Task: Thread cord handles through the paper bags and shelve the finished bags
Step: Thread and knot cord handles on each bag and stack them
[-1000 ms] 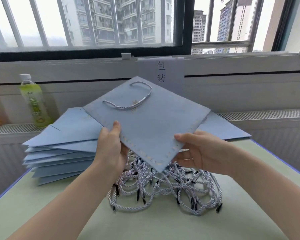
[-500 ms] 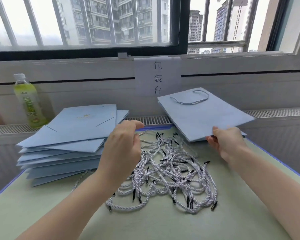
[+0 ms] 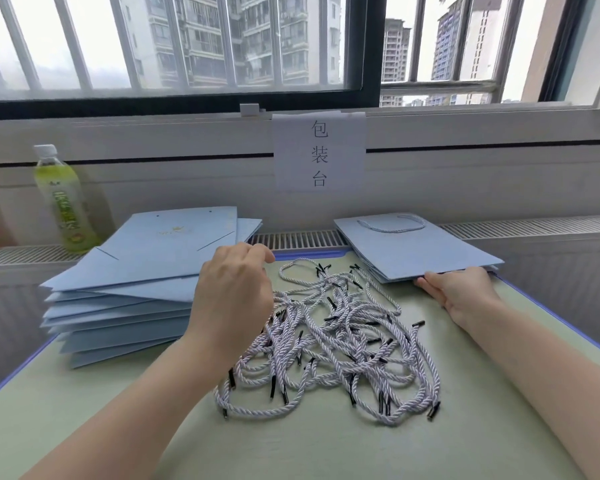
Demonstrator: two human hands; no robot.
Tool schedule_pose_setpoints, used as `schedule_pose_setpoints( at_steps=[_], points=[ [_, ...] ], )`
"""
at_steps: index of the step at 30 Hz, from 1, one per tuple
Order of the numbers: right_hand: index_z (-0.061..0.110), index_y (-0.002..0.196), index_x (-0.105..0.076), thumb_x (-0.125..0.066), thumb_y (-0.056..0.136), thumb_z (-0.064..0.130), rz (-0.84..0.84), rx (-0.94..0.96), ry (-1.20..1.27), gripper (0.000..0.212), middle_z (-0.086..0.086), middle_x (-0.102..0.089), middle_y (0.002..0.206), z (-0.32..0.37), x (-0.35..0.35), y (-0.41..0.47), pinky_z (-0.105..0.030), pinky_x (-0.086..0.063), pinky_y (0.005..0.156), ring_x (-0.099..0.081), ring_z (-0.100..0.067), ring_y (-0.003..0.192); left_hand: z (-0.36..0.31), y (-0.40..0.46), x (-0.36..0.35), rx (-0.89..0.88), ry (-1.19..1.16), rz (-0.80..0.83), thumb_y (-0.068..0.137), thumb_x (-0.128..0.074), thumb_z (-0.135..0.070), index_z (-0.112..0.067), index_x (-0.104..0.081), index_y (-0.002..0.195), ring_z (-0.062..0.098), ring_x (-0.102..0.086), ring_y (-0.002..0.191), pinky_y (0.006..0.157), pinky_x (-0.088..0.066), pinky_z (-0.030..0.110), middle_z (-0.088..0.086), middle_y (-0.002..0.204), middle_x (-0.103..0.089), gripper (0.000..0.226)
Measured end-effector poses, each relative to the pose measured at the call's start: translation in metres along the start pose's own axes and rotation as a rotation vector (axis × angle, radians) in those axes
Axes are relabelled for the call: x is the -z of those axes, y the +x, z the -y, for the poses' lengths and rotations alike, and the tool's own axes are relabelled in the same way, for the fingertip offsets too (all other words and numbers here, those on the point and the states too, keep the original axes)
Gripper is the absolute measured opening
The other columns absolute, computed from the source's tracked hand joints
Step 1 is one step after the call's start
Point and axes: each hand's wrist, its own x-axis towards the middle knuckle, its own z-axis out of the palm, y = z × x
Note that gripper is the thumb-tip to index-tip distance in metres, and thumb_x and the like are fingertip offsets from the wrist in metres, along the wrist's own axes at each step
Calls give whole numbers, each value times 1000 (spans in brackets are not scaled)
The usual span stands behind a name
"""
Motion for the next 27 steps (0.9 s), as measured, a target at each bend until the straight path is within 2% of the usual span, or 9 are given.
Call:
schedule_pose_setpoints(
  at_steps=[2,4,6,9,15,17,20,24,27],
  points=[
    [-17,121,-44,-47,87,-19,-3,9,-46,34,-11,-55,79,-2,0,2,-28,-54,78,-59,-24,73,3,1,-1,1,20,-7,79,-58,3,-8,-66,100,32,-56,93,77,-42,39,10,95,-66,25],
    [-6,127,-40,-43,88,-19,17,-16,-43,41,-14,-55,94,0,0,3,-31,-51,83,-57,-20,69,8,3,-2,-2,69,-23,75,-60,6,-7,-67,97,35,-57,91,73,-43,40,12,92,-66,26],
    [-4,131,-35,-42,91,-13,20,-30,-108,42,-18,-47,116,2,-1,6,-29,-56,72,-56,-18,69,15,5,-3,17,133,-32,72,-61,7,-5,-67,97,37,-57,93,74,-44,42,14,93,-65,28],
    [-4,128,-38,-43,93,-2,17,11,-255,35,-16,-48,105,6,-7,-4,-26,-49,61,-55,-16,72,27,6,-6,95,219,-3,75,-61,3,-3,-65,104,38,-55,102,81,-43,46,17,103,-64,30],
    [18,101,-59,-47,96,10,441,447,-797,16,-1,-60,92,-3,-40,-68,-29,-47,76,-58,-16,83,29,7,-1,264,415,233,99,-38,-36,-12,-43,127,29,-43,120,96,-33,38,10,125,-51,37],
    [21,109,-58,-47,97,20,540,621,-1049,17,2,-56,104,-16,-44,-80,-24,-43,81,-54,-13,96,31,10,4,255,441,270,98,-37,-42,-11,-44,121,27,-44,119,95,-33,37,10,123,-52,40],
    [22,123,-54,-47,97,31,584,816,-1362,29,3,-46,120,-31,-45,-84,-29,-35,97,-42,-15,113,35,15,11,264,432,370,97,-41,-42,-11,-44,118,27,-42,121,96,-32,38,9,123,-50,38],
    [21,110,-59,-53,95,28,629,812,-1294,18,7,-45,108,-30,-46,-84,-20,-29,86,-40,-11,107,33,16,17,232,452,477,95,-41,-21,-13,-41,114,28,-38,121,95,-29,40,7,123,-45,21],
    [22,98,-59,-56,93,27,620,878,-1289,8,10,-47,98,-27,-45,-84,-22,-31,80,-43,-10,96,32,15,18,194,491,451,94,-44,-22,-14,-42,113,28,-41,116,92,-31,38,6,121,-47,21]
  ],
)
